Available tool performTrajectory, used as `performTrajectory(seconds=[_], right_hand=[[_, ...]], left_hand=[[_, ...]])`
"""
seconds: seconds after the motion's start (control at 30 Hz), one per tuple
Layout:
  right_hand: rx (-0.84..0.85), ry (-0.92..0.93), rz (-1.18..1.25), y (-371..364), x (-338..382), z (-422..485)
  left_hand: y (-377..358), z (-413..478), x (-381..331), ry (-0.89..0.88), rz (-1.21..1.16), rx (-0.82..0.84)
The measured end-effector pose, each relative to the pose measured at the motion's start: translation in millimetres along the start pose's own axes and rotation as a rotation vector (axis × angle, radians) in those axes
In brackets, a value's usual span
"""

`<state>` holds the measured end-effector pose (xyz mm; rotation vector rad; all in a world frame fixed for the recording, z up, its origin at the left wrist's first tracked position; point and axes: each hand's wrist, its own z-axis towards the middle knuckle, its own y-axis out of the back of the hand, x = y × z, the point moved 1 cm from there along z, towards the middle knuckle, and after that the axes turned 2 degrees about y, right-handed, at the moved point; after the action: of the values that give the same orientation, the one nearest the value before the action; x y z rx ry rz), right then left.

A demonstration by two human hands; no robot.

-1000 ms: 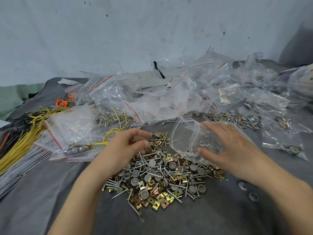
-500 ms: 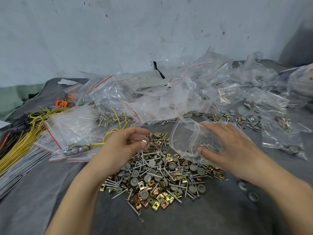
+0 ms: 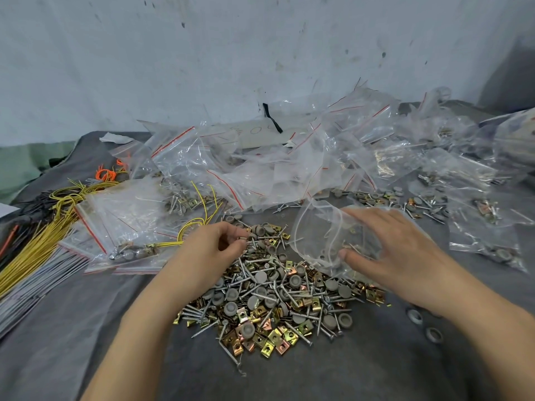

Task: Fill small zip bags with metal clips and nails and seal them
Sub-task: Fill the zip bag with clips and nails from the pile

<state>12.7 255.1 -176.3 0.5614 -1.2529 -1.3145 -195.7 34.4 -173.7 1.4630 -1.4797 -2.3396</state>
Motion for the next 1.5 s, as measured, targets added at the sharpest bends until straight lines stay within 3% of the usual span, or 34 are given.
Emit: performTrajectory(seconds=[0.4,0.53,0.77,1.1,1.17,1.33,1.5], right_hand=[[0.013,-0.009,0.008,1,2,0],[0.015,-0.010,0.013,2,3,0],[0.011,-0.005,0.007,2,3,0],[-0.011,-0.020,0.019,-2,-3,-1],[-0.016,-0.016,0.018,-3,-4,-1],[-0.019,-0.004,0.030,0,-2,-1],[-0.020,0.007,0.006,1,-1,-2]], left_hand=[[-2,-1,-2,0.001,0.139,-0.001],[-6,-3,-10,-0.115,0.280,-0.005],[-18,-4,-17,-0.120,0.457,0.150],[-21,2,-19,-0.155,0.507,0.087],[-21,3,-19,-0.149,0.405,0.036],[-18,7,-24,-0.060,-0.136,-0.060],[-17,4,-28,0.022,-0.385,0.014]])
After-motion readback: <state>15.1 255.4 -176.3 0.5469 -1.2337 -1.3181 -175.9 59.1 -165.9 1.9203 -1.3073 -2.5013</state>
